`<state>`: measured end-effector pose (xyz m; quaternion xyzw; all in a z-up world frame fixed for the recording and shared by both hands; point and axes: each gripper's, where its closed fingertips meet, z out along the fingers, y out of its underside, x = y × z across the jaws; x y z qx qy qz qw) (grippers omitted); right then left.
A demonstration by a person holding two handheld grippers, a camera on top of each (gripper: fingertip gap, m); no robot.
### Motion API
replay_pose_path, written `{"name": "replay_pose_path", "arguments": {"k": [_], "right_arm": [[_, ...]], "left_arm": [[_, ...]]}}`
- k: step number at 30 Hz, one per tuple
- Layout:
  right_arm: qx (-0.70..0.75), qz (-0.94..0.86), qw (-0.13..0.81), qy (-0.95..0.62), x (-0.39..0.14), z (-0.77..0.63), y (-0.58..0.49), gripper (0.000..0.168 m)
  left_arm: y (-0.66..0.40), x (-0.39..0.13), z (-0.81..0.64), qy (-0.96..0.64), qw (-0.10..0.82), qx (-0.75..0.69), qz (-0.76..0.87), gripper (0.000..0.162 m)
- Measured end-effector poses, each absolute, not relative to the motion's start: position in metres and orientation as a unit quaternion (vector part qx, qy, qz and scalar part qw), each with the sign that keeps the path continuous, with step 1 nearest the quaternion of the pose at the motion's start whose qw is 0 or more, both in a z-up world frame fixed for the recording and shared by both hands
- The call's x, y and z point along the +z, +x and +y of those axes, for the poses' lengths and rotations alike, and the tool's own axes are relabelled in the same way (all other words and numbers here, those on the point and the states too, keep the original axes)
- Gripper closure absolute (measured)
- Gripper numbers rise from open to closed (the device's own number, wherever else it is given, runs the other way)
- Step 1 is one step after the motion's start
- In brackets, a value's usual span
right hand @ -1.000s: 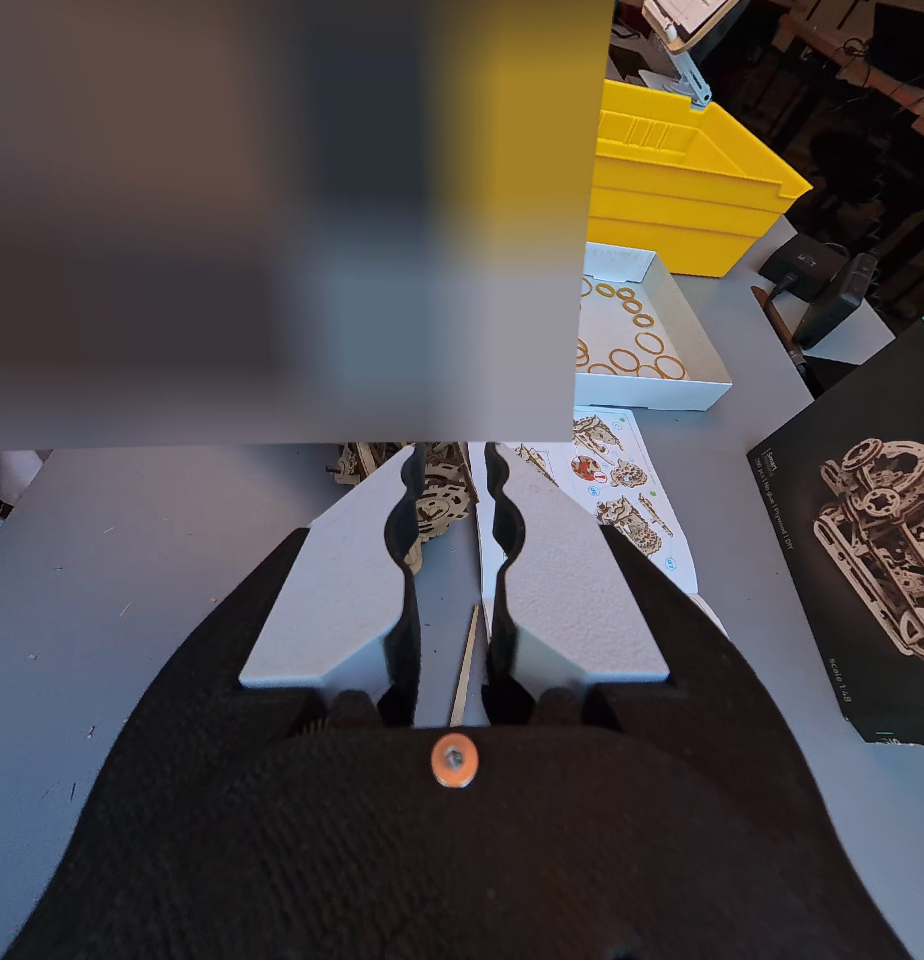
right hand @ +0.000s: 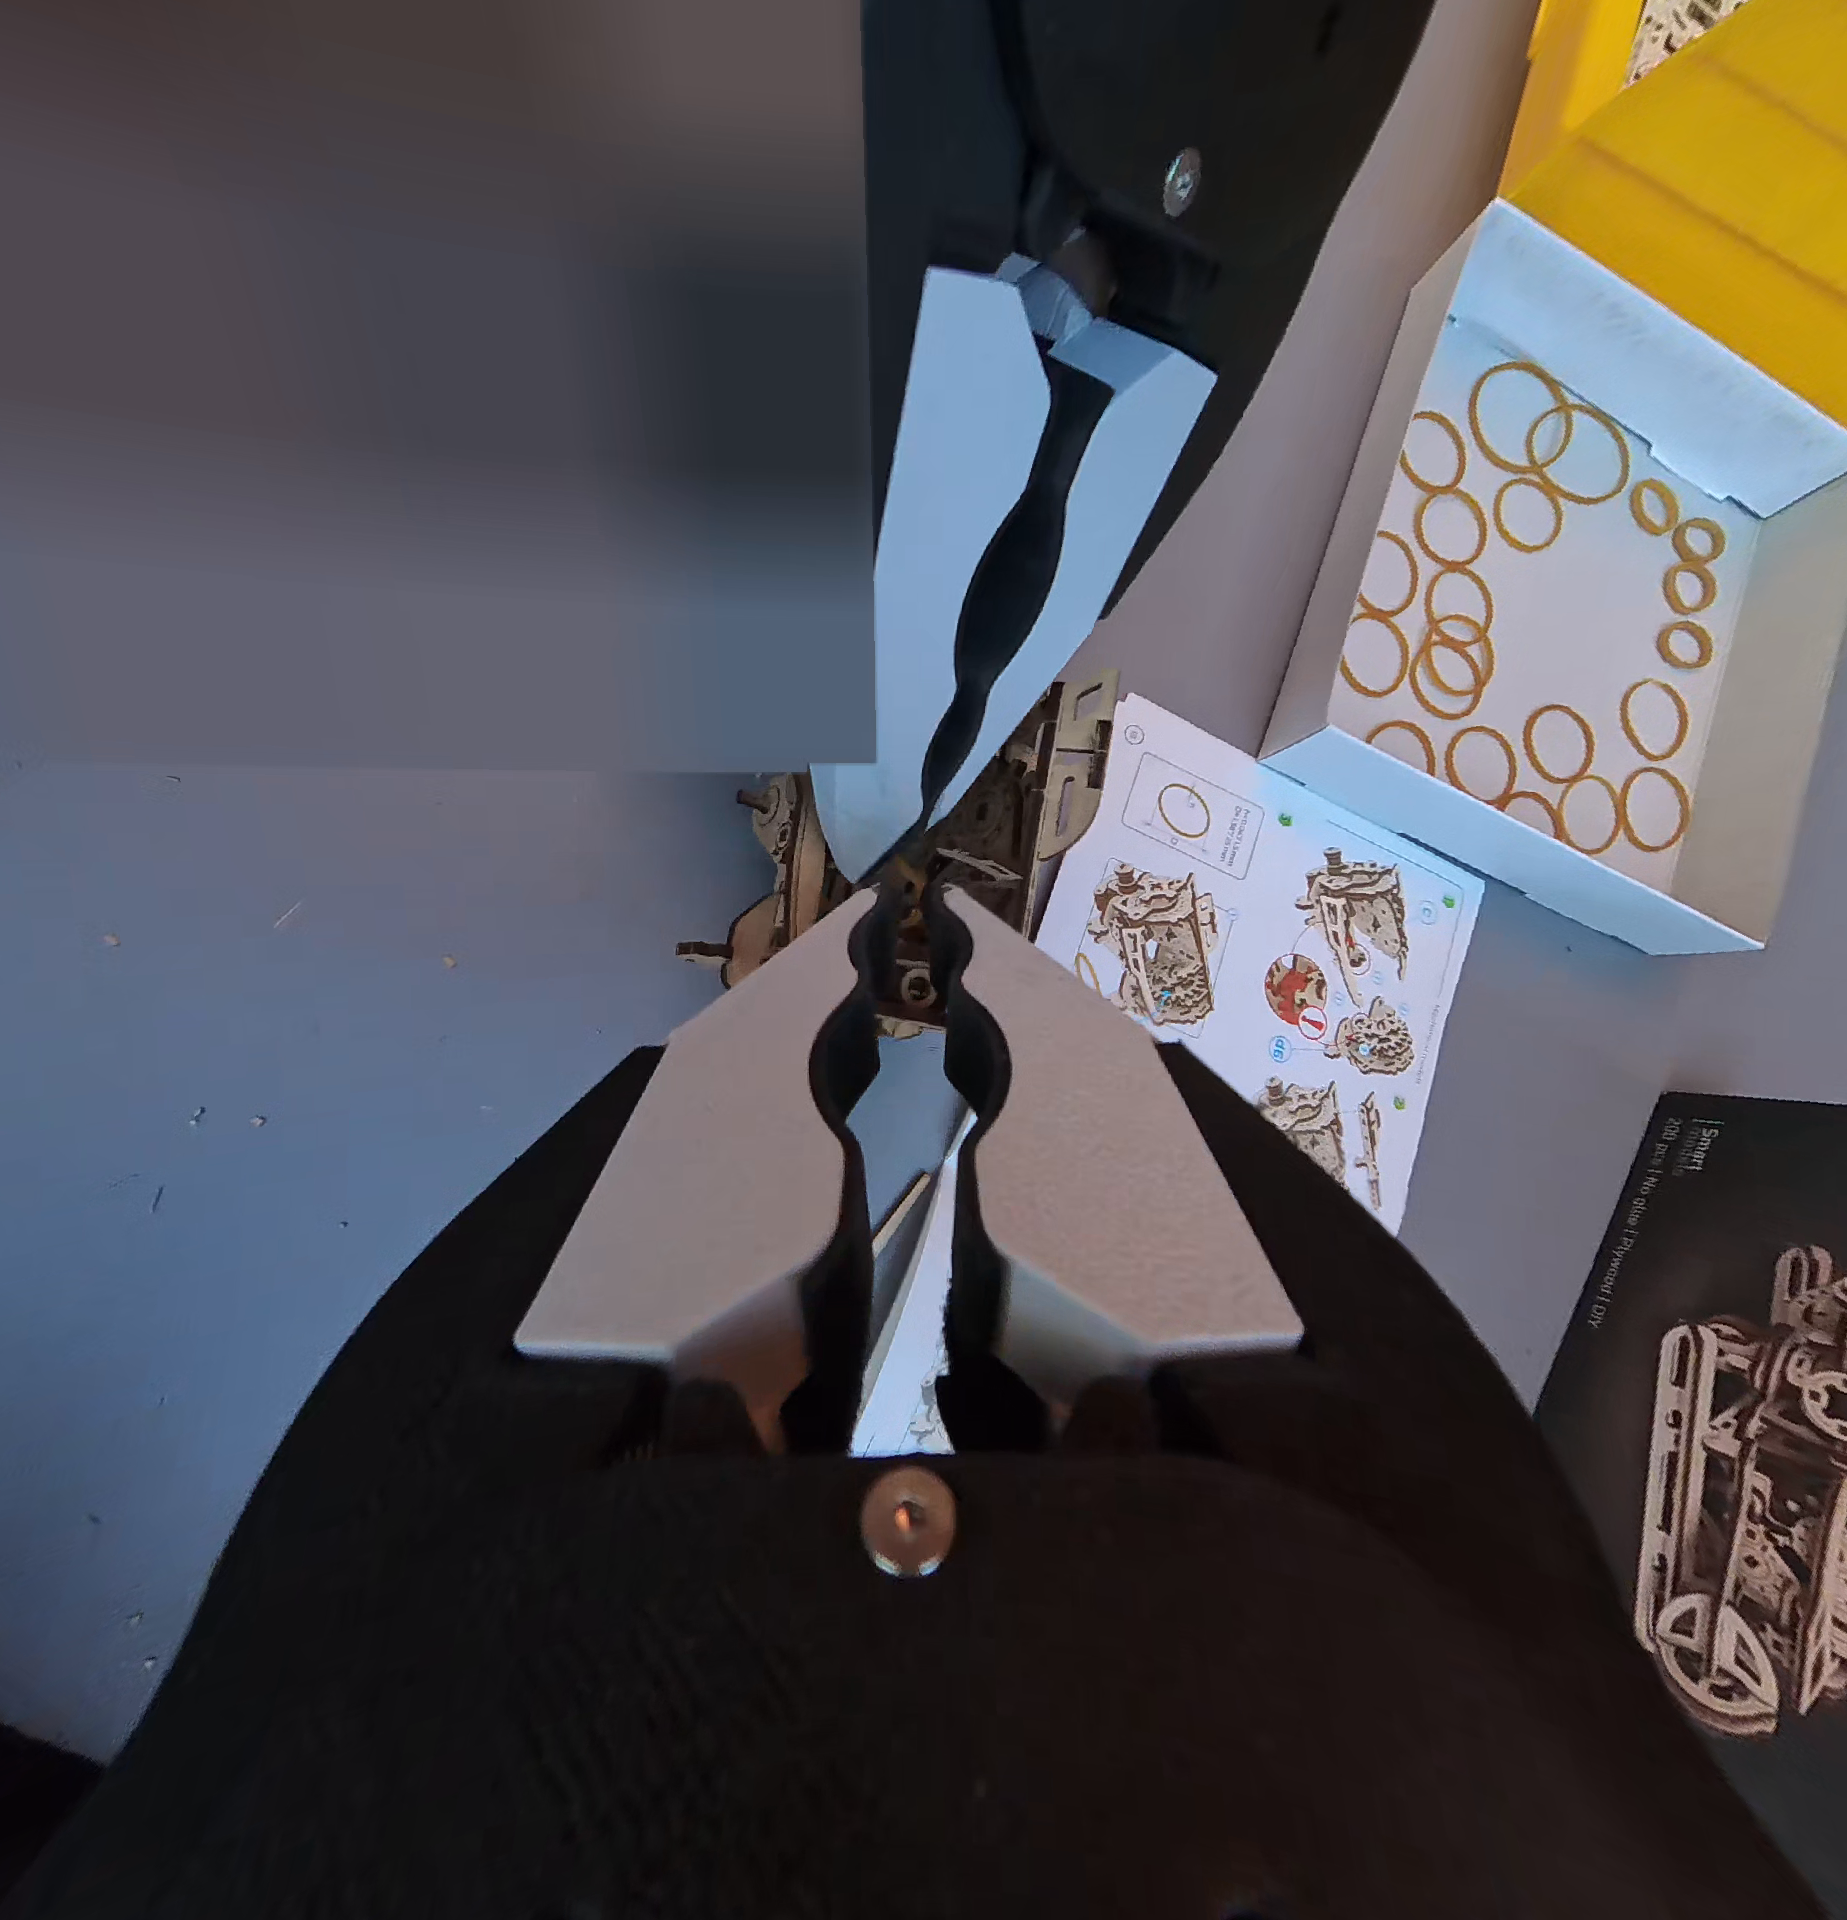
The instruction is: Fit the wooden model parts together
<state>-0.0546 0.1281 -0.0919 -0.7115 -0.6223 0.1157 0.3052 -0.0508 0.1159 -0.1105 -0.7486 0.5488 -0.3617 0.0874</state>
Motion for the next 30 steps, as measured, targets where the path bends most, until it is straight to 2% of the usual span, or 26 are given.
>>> {"name": "replay_pose_path", "arguments": {"k": [9,17,20,29,30], "right_arm": [[0.134,-0.618,0.255,-0.731,-0.092,0.138,-0.053,0.158],[0.198,-0.613,0.176,-0.744,-0.097,0.133,-0.055,0.159],[0.203,-0.621,0.153,-0.741,-0.099,0.132,-0.056,0.168],[0.205,-0.637,0.110,-0.735,-0.101,0.128,-0.058,0.168],[0.217,-0.631,0.107,-0.737,-0.098,0.127,-0.059,0.163]], "left_arm": [[-0.050,-0.110,0.119,-0.749,0.099,-0.356,0.550,0.162],[-0.052,-0.109,0.119,-0.750,0.100,-0.361,0.545,0.162],[-0.052,-0.109,0.120,-0.749,0.102,-0.362,0.545,0.162],[-0.051,-0.108,0.120,-0.744,0.108,-0.370,0.546,0.162],[-0.051,-0.108,0.119,-0.742,0.110,-0.369,0.548,0.162]]}}
